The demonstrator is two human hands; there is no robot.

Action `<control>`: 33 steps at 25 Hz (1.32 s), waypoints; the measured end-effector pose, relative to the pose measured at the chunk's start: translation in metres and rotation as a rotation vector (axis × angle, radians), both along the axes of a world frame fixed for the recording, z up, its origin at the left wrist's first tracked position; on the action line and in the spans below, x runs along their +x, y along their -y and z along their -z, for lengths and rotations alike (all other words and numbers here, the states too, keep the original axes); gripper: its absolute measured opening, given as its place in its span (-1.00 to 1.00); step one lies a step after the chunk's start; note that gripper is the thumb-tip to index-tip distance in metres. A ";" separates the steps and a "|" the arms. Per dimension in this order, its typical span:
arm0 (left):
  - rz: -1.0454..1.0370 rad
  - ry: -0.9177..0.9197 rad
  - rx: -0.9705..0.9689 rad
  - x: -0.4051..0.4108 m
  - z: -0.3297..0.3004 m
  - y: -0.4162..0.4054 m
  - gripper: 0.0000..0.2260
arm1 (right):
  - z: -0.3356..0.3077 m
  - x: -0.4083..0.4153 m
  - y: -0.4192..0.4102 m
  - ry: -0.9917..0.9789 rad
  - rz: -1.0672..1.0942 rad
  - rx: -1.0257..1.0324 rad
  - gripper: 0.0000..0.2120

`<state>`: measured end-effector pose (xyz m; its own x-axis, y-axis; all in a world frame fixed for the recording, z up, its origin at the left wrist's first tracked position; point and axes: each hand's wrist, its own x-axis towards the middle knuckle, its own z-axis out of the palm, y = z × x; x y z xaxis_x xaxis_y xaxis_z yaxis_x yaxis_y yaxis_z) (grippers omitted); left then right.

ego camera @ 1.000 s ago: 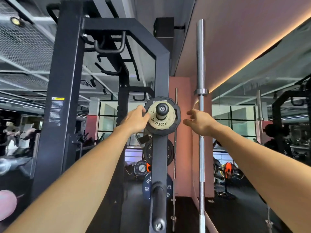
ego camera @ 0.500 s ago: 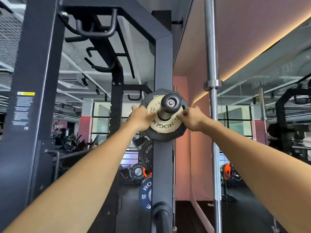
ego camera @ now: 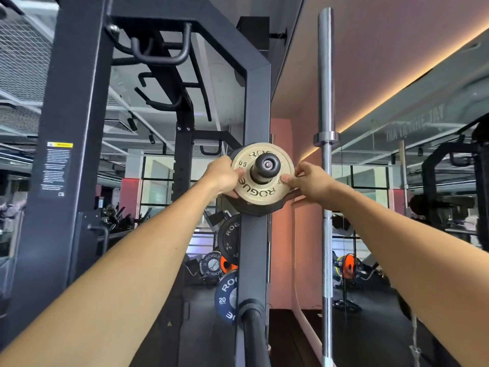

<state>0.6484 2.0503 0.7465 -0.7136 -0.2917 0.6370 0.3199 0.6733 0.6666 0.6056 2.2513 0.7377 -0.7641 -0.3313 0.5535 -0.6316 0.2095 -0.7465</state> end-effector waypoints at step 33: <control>-0.193 0.128 -0.128 0.467 0.062 0.247 -0.93 | 0.077 0.404 0.260 0.086 -0.257 0.063 -0.77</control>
<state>1.1154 1.8034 0.6848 -0.7298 -0.3532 0.5854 0.0955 0.7952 0.5988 1.0101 1.9910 0.6603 -0.6936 -0.5524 0.4623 -0.6050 0.0983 -0.7901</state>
